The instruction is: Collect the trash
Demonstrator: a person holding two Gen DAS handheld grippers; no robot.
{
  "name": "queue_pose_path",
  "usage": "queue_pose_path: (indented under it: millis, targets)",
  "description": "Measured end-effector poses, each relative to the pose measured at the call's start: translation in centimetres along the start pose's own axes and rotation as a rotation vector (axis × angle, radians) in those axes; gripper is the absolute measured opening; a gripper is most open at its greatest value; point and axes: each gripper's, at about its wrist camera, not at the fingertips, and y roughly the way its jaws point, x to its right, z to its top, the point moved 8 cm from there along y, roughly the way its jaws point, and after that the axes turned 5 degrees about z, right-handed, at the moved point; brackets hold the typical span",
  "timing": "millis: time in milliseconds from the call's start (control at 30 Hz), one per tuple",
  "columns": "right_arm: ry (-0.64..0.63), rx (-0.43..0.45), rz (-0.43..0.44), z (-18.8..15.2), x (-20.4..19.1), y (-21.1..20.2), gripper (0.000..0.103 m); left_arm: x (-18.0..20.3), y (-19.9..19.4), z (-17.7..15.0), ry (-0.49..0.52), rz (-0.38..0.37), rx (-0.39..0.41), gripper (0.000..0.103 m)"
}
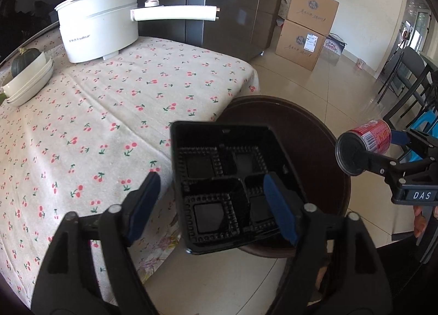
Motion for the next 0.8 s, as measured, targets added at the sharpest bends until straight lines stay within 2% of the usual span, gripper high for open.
queue_pose_path:
  millis: [67, 200, 433, 500, 567, 800]
  targets:
    - [0.008, -0.004, -0.002, 0.0, 0.3, 0.1, 0.092, -0.4, -0.2, 0.3, 0.000, 0.038, 0.011, 0.100]
    - [0.007, -0.005, -0.002, 0.2, 0.2, 0.2, 0.092, -1.6, -0.4, 0.1, -0.011, 0.098, -0.007, 0.102]
    - [-0.019, -0.008, 0.022, 0.5, -1.8, 0.5, 0.093, -4.1, -1.7, -0.4, -0.045, 0.159, -0.014, 0.102]
    - [-0.020, 0.002, 0.035, 0.7, -2.4, 0.4, 0.093, -4.8, -2.2, -0.5, -0.055, 0.170, -0.016, 0.102]
    - [-0.028, 0.008, 0.046, 0.9, -3.1, 0.3, 0.102, -5.6, -2.8, -0.8, -0.074, 0.174, -0.019, 0.102]
    - [-0.063, 0.028, 0.074, 1.3, -5.6, -0.7, 0.103, -7.8, -5.2, -1.9, -0.145, 0.198, -0.051, 0.102]
